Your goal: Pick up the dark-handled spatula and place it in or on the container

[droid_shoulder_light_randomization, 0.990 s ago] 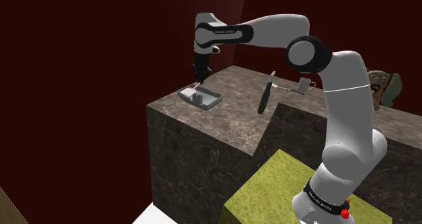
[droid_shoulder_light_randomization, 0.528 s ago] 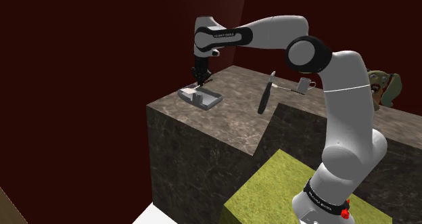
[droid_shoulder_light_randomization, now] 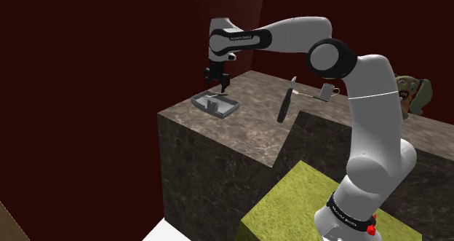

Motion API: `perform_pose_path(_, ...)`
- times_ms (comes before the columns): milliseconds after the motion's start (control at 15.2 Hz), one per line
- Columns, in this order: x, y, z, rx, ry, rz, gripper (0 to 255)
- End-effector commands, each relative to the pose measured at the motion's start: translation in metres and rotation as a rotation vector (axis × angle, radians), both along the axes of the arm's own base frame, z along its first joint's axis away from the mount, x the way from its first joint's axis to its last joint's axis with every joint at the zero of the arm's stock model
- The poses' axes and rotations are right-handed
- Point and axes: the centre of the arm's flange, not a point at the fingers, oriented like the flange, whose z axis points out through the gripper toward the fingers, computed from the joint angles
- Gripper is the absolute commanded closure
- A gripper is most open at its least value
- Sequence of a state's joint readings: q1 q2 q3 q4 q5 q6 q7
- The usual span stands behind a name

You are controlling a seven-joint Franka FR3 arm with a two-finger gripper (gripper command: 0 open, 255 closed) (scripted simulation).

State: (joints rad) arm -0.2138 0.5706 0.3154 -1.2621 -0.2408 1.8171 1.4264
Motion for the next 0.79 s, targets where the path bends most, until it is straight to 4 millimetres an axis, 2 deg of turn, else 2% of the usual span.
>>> perform_pose_path(0, 0.0, 0.001, 0.013, 0.0, 0.0, 0.0, 0)
perform_pose_path(198, -0.001, 0.003, 0.05, 0.0, 0.0, 0.0, 0)
perform_pose_path(726, -0.001, 0.003, 0.05, 0.0, 0.0, 0.0, 0)
